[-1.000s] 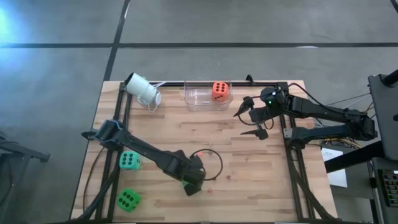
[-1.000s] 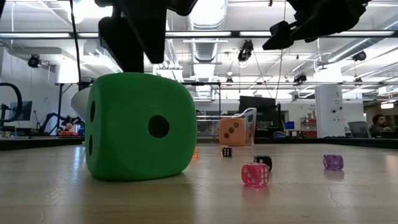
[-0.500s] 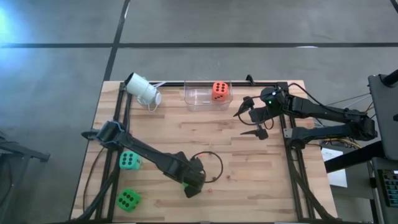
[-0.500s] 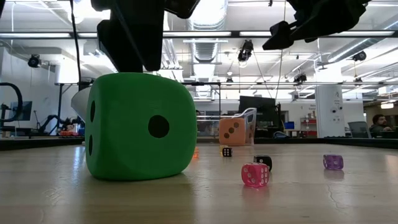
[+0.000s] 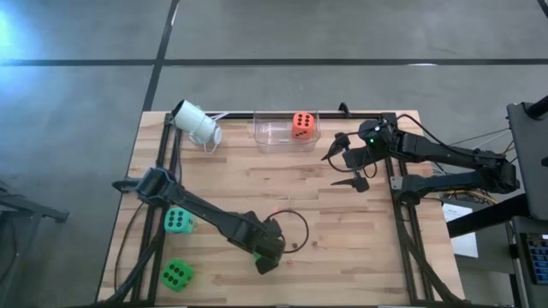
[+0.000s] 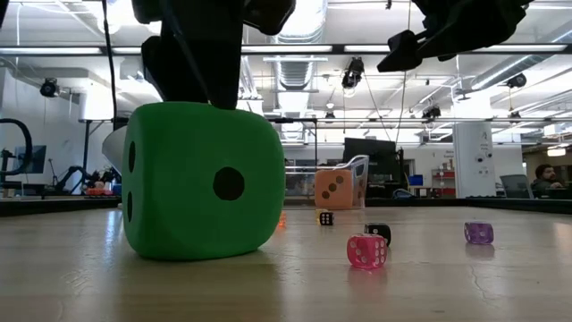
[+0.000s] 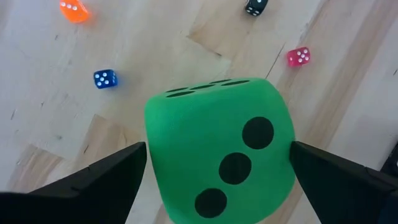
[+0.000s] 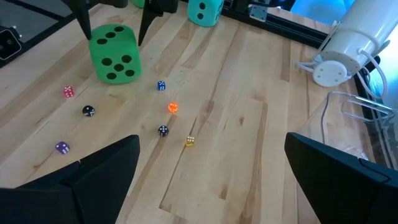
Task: Pick & Place Dice
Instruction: Put the top big green dice into the transparent bin
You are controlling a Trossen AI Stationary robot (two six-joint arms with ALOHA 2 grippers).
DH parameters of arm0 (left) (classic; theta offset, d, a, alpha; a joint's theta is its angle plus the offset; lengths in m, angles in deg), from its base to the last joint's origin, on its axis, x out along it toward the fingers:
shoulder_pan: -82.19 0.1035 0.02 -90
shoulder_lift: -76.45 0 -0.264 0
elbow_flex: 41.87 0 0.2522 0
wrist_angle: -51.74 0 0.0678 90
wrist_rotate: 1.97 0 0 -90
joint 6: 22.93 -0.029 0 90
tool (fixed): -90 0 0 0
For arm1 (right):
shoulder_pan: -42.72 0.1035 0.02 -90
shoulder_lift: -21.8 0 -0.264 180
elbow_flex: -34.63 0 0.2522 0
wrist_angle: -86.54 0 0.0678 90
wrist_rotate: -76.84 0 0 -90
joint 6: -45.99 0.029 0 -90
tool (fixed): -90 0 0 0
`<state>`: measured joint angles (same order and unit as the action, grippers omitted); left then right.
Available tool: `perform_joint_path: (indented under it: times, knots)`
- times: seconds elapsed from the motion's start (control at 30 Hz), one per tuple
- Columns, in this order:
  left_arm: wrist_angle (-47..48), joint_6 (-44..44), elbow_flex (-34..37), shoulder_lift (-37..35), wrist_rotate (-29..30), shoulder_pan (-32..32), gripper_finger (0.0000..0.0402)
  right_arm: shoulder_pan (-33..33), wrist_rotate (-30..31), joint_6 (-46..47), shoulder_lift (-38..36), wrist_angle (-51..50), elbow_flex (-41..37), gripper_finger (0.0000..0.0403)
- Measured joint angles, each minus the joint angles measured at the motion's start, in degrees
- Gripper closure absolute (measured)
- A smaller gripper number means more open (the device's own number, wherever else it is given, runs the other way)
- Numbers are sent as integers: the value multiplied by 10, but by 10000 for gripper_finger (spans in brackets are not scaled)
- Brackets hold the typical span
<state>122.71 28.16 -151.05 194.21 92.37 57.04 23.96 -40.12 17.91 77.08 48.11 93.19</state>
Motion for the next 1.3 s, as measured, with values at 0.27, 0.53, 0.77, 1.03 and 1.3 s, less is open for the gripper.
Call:
perform_joint_path:
  times: [0.27,0.53,0.77,1.03,1.3]
  knots:
    - [16,-5,2,-12,5,1,2,0,0,0,0,0,0,3]
    - [35,-22,-13,-17,21,-1,2,0,0,0,0,0,0,3]
    - [36,-29,-13,-16,28,-6,2,0,0,0,0,0,0,3]
    - [34,-31,-5,-16,36,-7,2,0,0,0,0,0,0,3]
    - [15,-28,4,-16,27,-7,2,0,0,0,0,0,0,3]
